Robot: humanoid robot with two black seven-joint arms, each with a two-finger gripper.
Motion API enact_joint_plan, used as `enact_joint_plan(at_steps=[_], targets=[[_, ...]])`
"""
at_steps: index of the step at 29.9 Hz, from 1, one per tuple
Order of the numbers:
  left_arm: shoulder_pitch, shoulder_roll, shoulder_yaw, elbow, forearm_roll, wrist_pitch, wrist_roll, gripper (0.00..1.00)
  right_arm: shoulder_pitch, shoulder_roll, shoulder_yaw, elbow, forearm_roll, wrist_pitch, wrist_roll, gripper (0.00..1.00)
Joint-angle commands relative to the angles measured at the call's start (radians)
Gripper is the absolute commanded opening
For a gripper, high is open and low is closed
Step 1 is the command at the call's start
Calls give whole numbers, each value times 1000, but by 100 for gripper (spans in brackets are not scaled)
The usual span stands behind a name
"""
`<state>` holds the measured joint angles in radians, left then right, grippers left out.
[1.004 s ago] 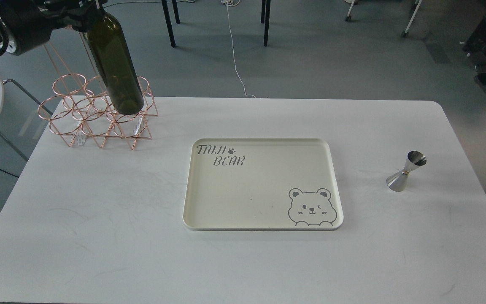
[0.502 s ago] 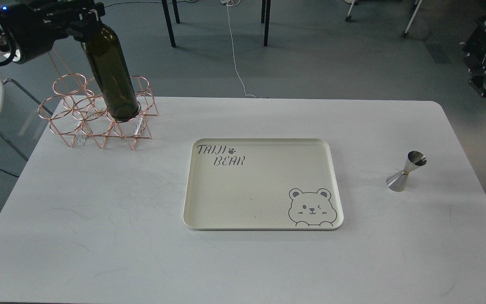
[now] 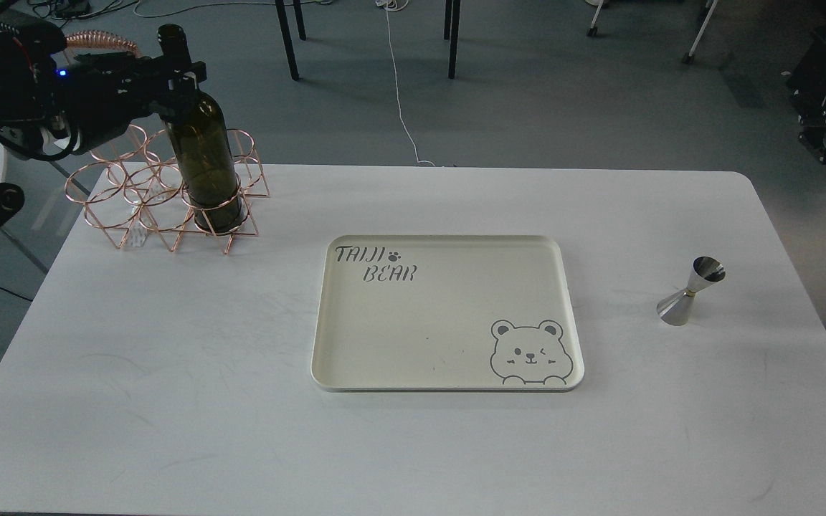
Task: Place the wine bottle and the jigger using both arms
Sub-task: 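Open the left gripper and withdraw it from the bottle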
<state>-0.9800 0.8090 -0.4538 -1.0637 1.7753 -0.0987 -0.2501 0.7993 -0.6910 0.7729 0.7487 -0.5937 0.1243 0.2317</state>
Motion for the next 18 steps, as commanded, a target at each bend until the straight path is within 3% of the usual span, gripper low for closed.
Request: enact_joint_plan(at_steps=[1,7,14,16,18], targets=[[4,-8,10,19,-36,13,-1,33,0,1,0,0,0,0,0,97],[3,-10,15,19,-65,11,-1,53,0,-1,0,-2,0,0,0,97],[4,-10,17,18,-66,11,-1,58,1,-4,0,0,0,0,0,97],[3,-10,12,18,-76,14,0,77,3,-5,0,0,0,0,0,97],[0,-7,-2,18,-121,17,-3,87,3,-5,0,0,0,0,0,97]])
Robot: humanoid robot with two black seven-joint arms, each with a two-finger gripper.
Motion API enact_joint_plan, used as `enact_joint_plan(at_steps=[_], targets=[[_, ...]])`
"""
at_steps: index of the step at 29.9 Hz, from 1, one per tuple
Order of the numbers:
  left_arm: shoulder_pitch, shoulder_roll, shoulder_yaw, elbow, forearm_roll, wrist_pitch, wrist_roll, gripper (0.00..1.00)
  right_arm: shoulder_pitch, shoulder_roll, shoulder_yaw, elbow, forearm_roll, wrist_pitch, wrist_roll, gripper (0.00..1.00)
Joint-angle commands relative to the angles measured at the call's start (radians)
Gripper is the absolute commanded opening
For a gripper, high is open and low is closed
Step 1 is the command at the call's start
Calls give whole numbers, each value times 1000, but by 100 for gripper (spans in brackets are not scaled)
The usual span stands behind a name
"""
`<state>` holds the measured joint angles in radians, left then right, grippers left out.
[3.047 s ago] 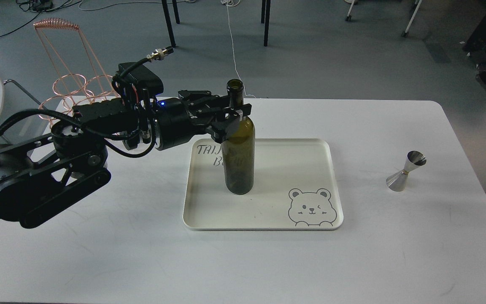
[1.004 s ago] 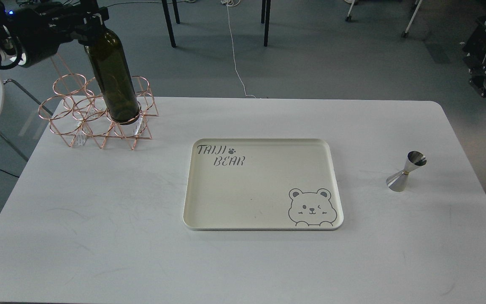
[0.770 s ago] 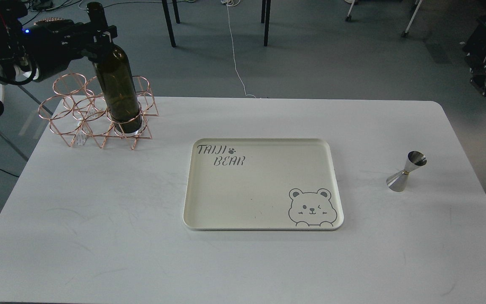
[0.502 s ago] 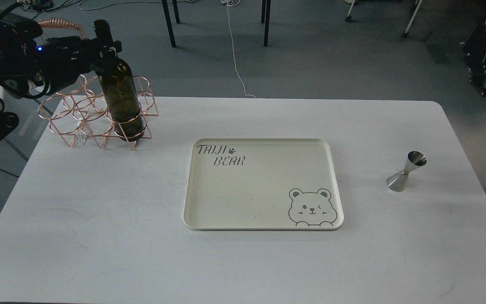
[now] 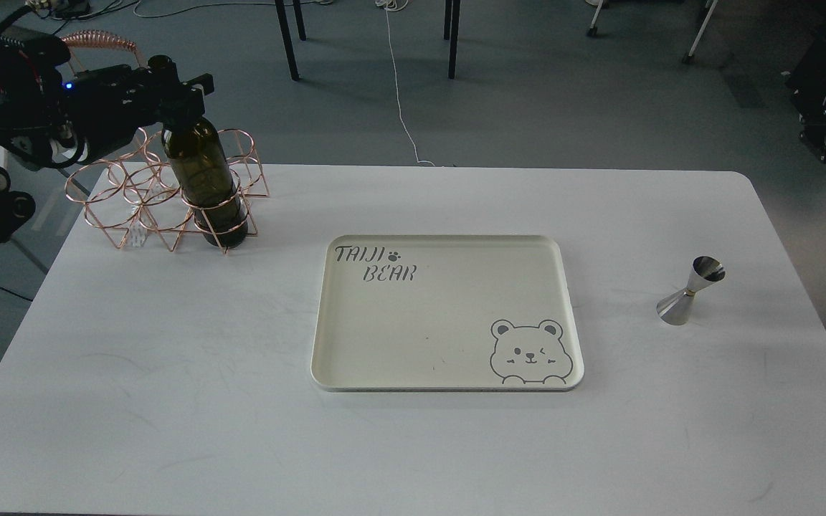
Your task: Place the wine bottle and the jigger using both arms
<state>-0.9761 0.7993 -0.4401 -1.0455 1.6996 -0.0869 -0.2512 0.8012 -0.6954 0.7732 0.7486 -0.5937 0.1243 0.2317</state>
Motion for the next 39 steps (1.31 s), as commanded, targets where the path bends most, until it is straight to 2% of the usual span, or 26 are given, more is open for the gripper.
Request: enact_joint_plan(at_steps=[1,8,17,22,29,39], targets=[[-7,9,-15,-2,-92,6,-3,88,1,-1,0,0,0,0,0,97],[-21,69,-19,-1,-383,6,-11,96,-2,-1,0,2,0,2,0,97],[-33,145,-23,7,-888,1,-16,97,-4,-3,5,0,2,0,1,99],[-26,195,-23,74,-1248,-14,-14,98,-7,4,11,-9,2,-20,9,99],[8,208,-22,209,-1639,-152,-16,98,-10,10,29,-21,26,-20,12,99],[148,196,-23,237,-2144,-346,-14,99,-4,43,31,-167,507,-2,-3,99]])
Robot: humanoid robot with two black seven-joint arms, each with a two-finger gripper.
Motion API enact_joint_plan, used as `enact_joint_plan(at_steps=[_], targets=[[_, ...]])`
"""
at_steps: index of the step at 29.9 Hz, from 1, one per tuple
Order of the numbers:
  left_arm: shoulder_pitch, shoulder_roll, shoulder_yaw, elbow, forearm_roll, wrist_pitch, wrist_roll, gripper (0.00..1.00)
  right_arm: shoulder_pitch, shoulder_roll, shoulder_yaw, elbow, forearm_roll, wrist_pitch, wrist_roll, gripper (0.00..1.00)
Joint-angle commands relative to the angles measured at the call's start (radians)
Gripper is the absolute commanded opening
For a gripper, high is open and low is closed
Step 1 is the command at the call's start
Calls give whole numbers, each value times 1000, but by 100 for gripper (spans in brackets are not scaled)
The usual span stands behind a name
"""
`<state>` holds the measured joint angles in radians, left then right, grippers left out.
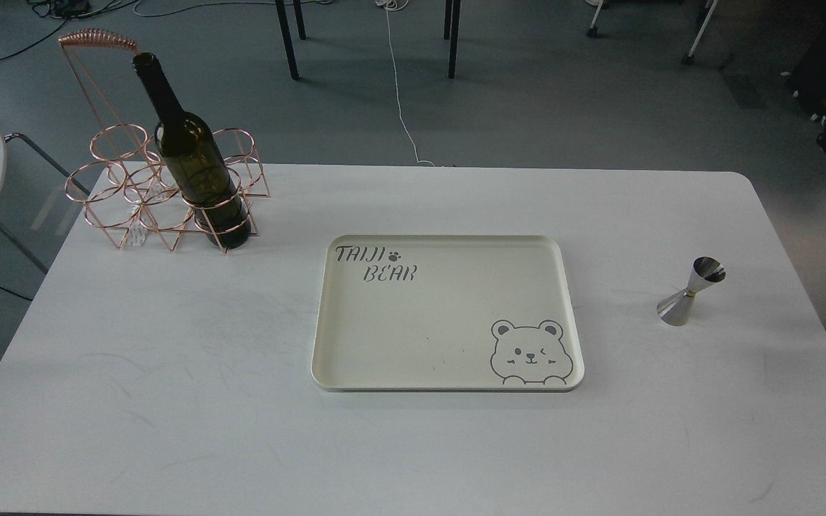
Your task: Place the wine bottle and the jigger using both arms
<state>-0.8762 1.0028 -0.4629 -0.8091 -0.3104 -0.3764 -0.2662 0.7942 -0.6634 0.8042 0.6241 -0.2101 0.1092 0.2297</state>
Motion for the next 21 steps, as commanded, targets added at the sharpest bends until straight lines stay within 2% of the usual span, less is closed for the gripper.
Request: enact_joint_plan(at_steps=[1,7,9,11,14,21], targets=[[61,-10,0,1,-165,-73,1,99,3,11,0,-47,161,20,-3,99],[126,-91,-3,45,-246,-107,1,99,-1,33,3,-115,414,90,-4,99],[146,-122,-3,64,-265,-112,1,99,-1,53,3,-144,486,102,-21,99],[167,-147,-3,80,-272,-112,1,99,-9,57,3,-150,506,121,-38,99],[172,-193,-10,111,-272,-112,2,99,-32,59,3,-152,508,167,-39,99],[189,-294,-22,215,-271,-112,5,99,-58,111,1,-233,508,348,-43,99]])
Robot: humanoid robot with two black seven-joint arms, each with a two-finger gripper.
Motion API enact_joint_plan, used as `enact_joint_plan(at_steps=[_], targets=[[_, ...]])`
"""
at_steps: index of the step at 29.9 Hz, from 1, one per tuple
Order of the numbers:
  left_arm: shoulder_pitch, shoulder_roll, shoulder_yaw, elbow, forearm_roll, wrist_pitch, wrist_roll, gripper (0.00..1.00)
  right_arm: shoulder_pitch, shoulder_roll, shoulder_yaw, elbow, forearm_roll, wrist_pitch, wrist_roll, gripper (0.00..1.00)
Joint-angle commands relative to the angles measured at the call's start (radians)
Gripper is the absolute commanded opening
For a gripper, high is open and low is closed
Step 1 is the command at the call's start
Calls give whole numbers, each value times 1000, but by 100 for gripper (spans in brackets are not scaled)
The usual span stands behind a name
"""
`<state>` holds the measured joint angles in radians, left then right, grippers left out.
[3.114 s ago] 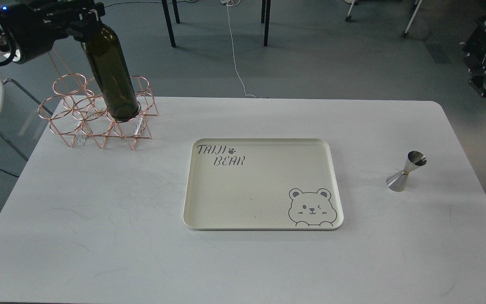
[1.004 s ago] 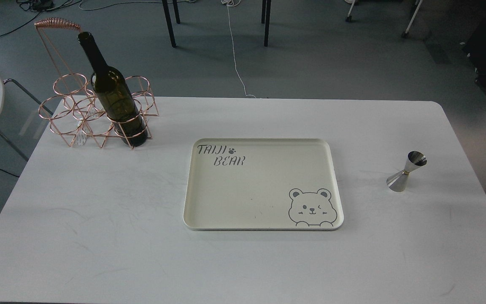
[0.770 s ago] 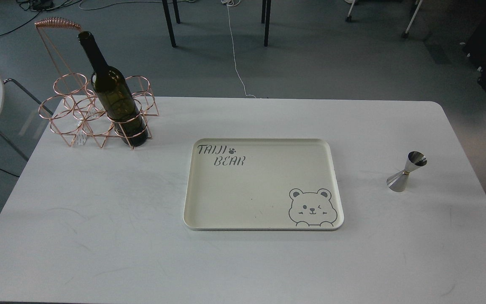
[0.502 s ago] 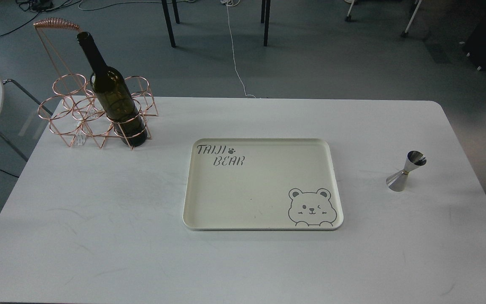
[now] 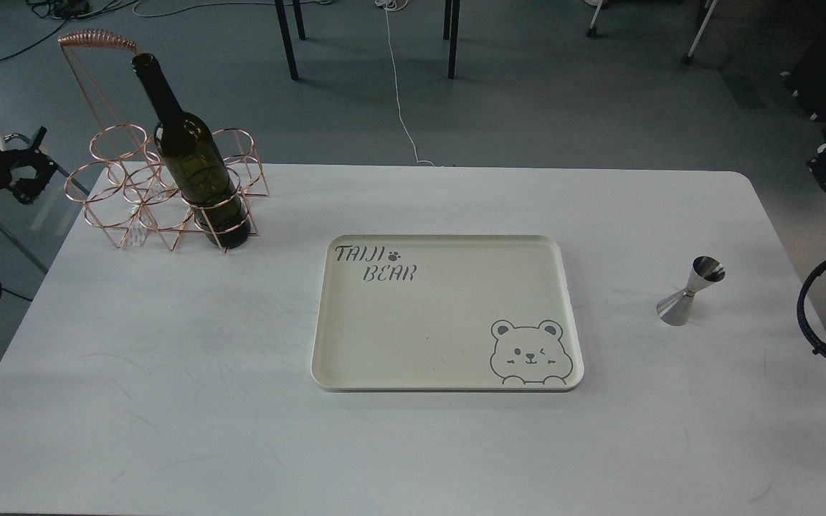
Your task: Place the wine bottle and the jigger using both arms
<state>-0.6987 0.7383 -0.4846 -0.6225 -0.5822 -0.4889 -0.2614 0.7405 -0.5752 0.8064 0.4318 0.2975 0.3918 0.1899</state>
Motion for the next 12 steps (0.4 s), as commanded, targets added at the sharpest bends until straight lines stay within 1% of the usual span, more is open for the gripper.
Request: enact_joint_plan(at_steps=[1,3,12], targets=[[19,-33,-2,29,1,0,1,99,-6,31,-1,-59,2,82,-9,99],[31,-34,-2,29,2,0,-1,99,-12,46,-1,-76,2,97,-18,99],[38,-34,-3,29,8,0,-6,99,-21,69,-4,-73,0,97,-10,99]])
